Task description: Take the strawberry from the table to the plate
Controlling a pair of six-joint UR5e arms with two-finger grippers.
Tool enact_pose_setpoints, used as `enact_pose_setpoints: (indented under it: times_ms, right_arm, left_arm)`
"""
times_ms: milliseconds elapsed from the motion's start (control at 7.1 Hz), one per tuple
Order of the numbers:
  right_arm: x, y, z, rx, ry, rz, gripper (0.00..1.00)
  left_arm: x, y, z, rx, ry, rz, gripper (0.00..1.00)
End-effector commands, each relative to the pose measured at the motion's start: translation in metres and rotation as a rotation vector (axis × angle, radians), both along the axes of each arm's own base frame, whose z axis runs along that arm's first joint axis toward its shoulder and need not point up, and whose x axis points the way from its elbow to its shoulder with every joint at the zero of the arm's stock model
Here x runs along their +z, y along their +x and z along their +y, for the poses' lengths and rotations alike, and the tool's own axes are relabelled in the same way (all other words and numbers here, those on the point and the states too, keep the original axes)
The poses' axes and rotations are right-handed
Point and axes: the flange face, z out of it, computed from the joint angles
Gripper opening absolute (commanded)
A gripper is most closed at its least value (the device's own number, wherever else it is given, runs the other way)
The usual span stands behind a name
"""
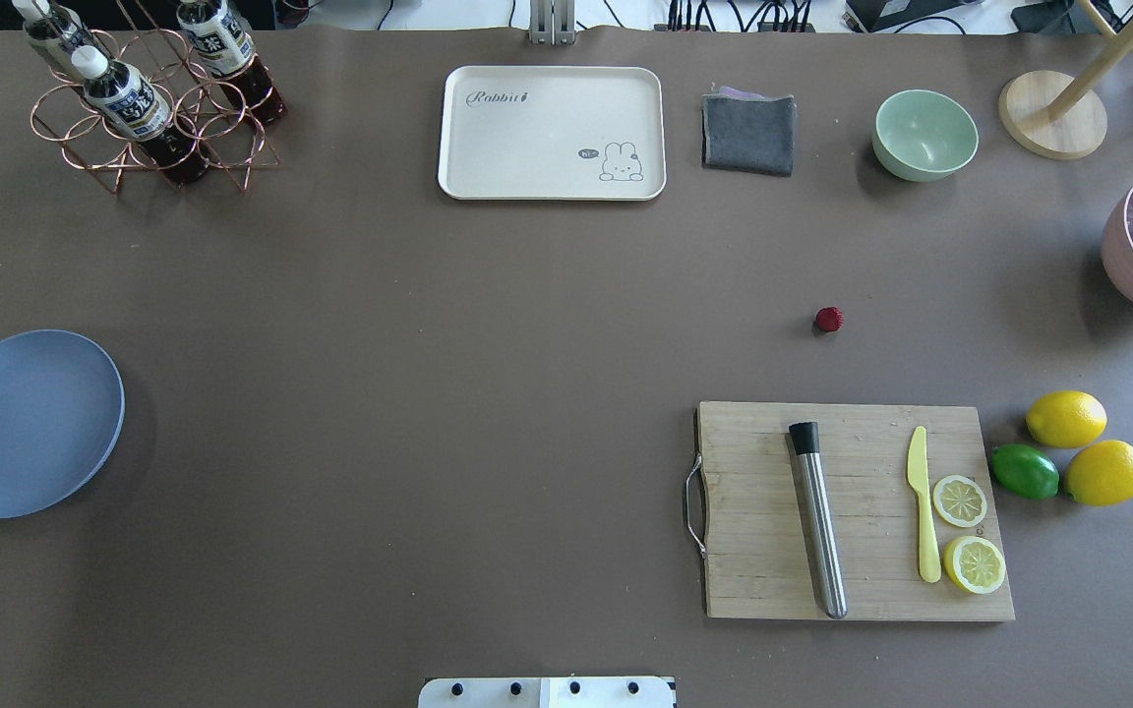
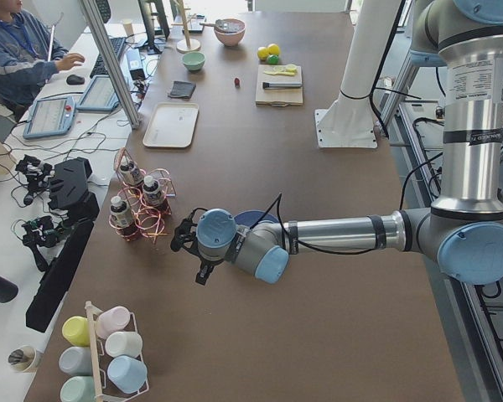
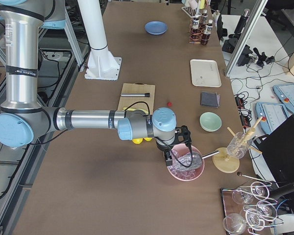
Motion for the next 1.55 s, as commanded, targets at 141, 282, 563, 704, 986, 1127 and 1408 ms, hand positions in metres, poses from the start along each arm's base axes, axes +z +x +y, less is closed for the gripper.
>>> enact_pose_setpoints:
  times_ms: [141,282,563,704,986,1127,1408]
  right_arm:
    - [-0.003,-0.008,-0.002,-0.015,0.023,-0.002,1.0]
    - [-0.002,-0.008,-0.001,-0.016,0.025,-0.002,1.0]
    - [-0.001,-0.008,0.0,-0.016,0.036,-0.002,1.0]
    - [0.0,-0.01,0.0,-0.02,0.036,-0.002,1.0]
    - [-0.002,-0.011,-0.001,-0.023,0.039,-0.002,1.0]
    - [-0.003,-0.011,-0.003,-0.022,0.041,-0.002,1.0]
    - [-0.004,-0.012,-0.003,-0.024,0.043,-0.001,1.0]
  left_arm:
    - [0.034,0.081,0.026,0.004,-0.058,0.017,0.98]
    - [0.043,0.099,0.036,0.013,-0.056,0.018,0.98]
    - [0.056,0.123,0.05,0.063,-0.041,0.031,0.98]
    - [0.056,0.133,0.053,0.079,-0.047,0.035,0.98]
    - [0.054,0.142,0.057,0.102,-0.03,0.044,0.7]
    - [0.054,0.143,0.058,0.105,-0.03,0.045,0.24]
    - [0.048,0.144,0.057,0.115,-0.026,0.062,0.0]
